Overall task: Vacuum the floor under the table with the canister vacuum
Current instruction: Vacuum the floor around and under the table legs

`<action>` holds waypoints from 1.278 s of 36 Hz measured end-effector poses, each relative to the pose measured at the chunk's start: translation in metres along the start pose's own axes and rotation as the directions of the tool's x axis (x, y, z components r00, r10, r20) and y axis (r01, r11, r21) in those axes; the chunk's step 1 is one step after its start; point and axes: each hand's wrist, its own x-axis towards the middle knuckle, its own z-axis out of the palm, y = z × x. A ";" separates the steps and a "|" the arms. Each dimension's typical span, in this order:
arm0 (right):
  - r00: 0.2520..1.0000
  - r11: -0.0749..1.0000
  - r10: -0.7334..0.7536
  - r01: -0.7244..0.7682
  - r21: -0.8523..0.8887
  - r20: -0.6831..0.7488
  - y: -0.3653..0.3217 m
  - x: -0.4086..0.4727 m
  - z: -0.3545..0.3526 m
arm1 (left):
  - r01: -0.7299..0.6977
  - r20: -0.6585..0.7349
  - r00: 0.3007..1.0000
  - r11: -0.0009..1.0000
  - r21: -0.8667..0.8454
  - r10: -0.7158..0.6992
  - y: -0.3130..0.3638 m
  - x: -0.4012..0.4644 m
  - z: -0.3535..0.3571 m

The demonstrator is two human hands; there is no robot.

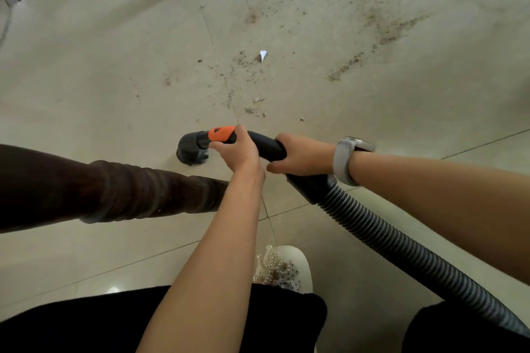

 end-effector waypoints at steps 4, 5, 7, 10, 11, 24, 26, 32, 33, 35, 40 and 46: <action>0.992 0.980 0.073 -0.092 0.176 0.107 0.026 -0.020 -0.002 | 0.002 0.058 0.998 0.999 0.038 -0.005 0.003 0.005 -0.004; 0.990 0.971 0.063 -0.090 0.220 0.127 0.032 -0.027 -0.001 | 0.001 0.070 0.998 0.999 0.036 -0.004 0.003 0.005 -0.005; 0.991 0.954 0.049 -0.084 0.288 0.124 0.043 -0.038 0.004 | -0.004 0.093 0.996 1.000 0.029 0.002 0.003 0.004 -0.006; 0.996 0.919 0.059 -0.081 0.387 0.068 0.048 -0.043 0.015 | -0.002 0.118 0.993 1.000 0.010 0.001 0.002 0.003 -0.004; 0.998 0.926 0.056 -0.066 0.372 0.038 0.048 -0.043 0.016 | 0.001 0.126 0.992 1.000 0.003 -0.002 0.002 0.003 -0.004; 0.954 0.984 0.051 0.003 0.180 -0.295 0.048 -0.039 0.008 | 0.160 0.384 0.921 0.962 -0.223 -0.064 0.018 -0.014 0.021; 0.943 0.981 0.066 -0.001 0.193 -0.328 0.052 -0.044 0.005 | 0.160 0.442 0.895 0.966 -0.203 -0.056 0.020 -0.018 0.030; 0.965 0.934 0.137 -0.051 0.354 -0.222 0.073 -0.060 -0.019 | 0.078 0.516 0.855 0.996 -0.035 -0.049 0.021 -0.040 0.057; 0.968 0.938 0.150 -0.076 0.337 -0.199 0.075 -0.062 -0.024 | 0.063 0.525 0.850 0.998 -0.007 -0.050 0.019 -0.043 0.059; 0.972 0.938 0.176 -0.117 0.328 -0.156 0.077 -0.067 -0.033 | 0.019 0.544 0.838 0.999 0.051 -0.044 0.016 -0.049 0.063; 0.974 0.869 0.199 -0.125 0.479 -0.106 0.074 -0.072 -0.043 | -0.035 0.627 0.779 0.997 0.071 -0.017 0.003 -0.062 0.067; 0.967 0.847 0.197 -0.084 0.525 -0.163 0.064 -0.070 -0.058 | -0.040 0.677 0.736 0.999 0.001 0.028 -0.002 -0.066 0.061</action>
